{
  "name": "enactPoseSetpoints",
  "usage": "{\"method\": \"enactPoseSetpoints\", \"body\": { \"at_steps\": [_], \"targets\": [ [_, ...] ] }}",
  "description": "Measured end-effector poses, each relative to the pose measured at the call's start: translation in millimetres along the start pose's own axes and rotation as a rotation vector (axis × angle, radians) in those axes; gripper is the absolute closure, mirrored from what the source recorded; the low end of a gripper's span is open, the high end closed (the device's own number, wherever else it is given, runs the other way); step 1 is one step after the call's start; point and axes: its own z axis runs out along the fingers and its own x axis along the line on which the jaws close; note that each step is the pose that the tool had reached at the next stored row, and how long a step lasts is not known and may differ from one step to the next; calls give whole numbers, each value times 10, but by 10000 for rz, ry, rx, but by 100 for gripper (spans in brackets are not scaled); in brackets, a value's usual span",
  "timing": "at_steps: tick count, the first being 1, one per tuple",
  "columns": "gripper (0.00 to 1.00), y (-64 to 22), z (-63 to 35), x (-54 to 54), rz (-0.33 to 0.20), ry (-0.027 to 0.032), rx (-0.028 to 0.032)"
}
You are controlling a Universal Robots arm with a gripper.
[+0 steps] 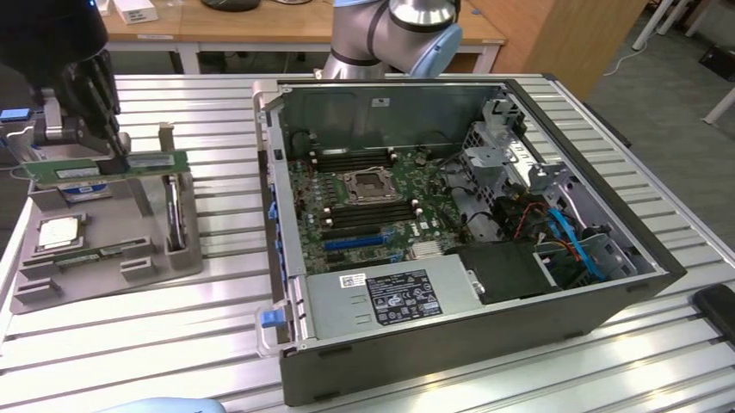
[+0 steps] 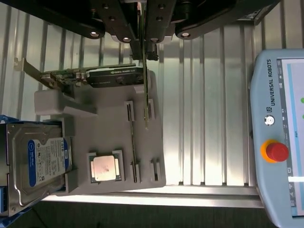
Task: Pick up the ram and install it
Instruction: 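Pick up the ram and move it above insertion slot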
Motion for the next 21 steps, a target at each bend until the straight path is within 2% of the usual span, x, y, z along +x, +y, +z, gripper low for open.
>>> {"method": "enactPoseSetpoints", "body": {
  "at_steps": [11, 21],
  "targets": [
    [86, -169, -2, -22, 1, -45, 0],
    [86, -446, 2, -32, 1, -43, -3]
  ]
}}
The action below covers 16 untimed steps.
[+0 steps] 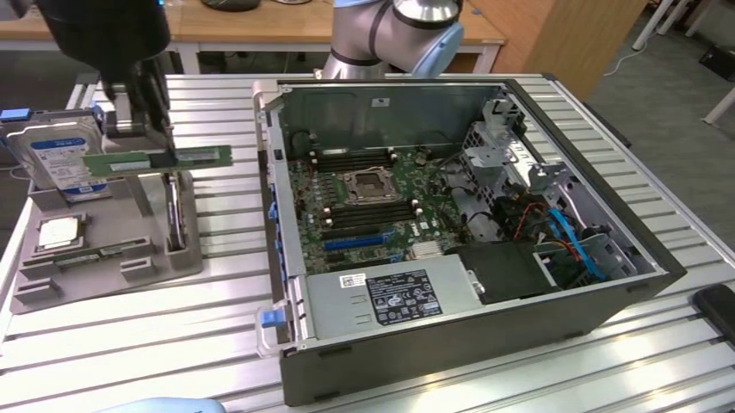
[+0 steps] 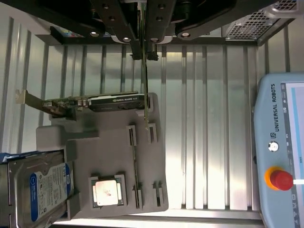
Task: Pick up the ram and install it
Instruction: 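Pick up the ram and move it above insertion slot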
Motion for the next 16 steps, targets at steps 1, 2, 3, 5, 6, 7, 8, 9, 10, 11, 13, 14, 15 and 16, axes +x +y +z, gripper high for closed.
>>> {"method": "enactPoseSetpoints", "body": {
  "at_steps": [1, 2, 3, 5, 6, 7, 8, 9, 10, 11, 13, 14, 15, 16],
  "targets": [
    [86, -36, 1, -1, 1, -1, 0],
    [86, -67, 2, -2, 0, -1, -1],
    [86, -96, 3, -3, -1, -1, -3],
    [86, -113, 3, -4, 0, -1, -6],
    [86, -113, 3, -4, 1, -1, -6],
    [86, -113, 3, -4, 1, -1, -6],
    [86, -117, 3, -4, 1, -1, -8],
    [86, -126, 3, -4, -1, -1, -13],
    [86, -136, 2, -4, -1, 0, -19],
    [86, -149, 1, -5, 1, 0, -26],
    [86, -180, 1, -5, 1, 0, -41],
    [86, -197, 1, -5, 1, 0, -47],
    [86, -215, 2, -6, 2, 0, -55],
    [86, -233, 2, -6, 2, -1, -62]
  ]
}}
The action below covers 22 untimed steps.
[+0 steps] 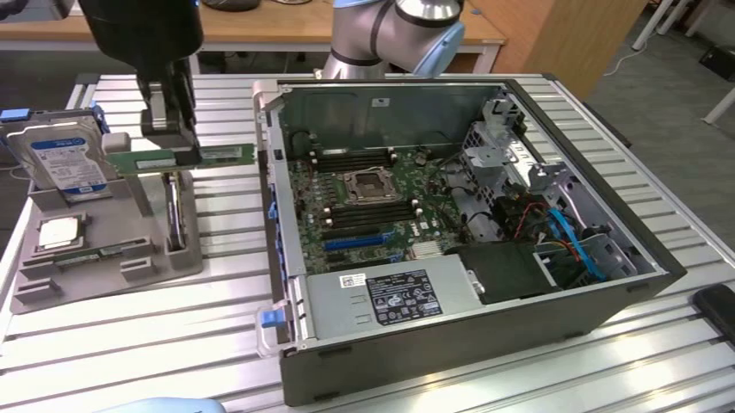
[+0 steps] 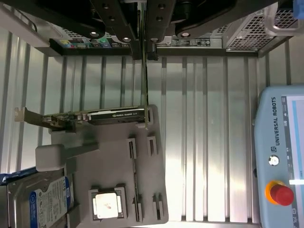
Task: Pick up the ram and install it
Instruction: 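Pick up the ram and move it above insertion slot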
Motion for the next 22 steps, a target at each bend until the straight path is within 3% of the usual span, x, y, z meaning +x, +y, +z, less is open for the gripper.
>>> {"method": "enactPoseSetpoints", "body": {
  "at_steps": [22],
  "targets": [
    [86, -484, -3, -17, 3, 1, -139]
  ]
}}
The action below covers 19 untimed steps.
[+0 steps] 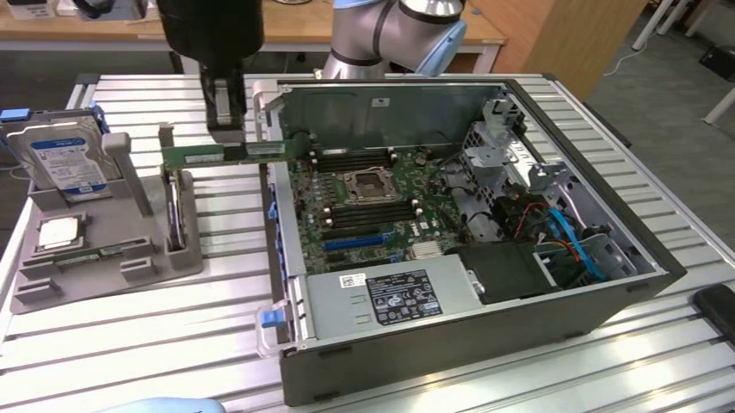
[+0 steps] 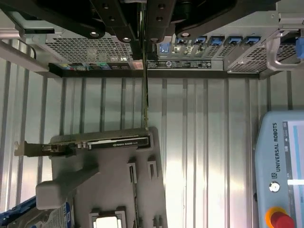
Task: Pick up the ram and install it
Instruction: 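Pick up the ram and move it above insertion slot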
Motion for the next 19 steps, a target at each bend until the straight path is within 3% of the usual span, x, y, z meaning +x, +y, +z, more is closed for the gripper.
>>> {"method": "enactPoseSetpoints", "body": {
  "at_steps": [7, 19],
  "targets": [
    [86, -192, -2, -8, 2, 0, -49],
    [86, -598, -5, -19, 4, 1, -126]
  ]
}}
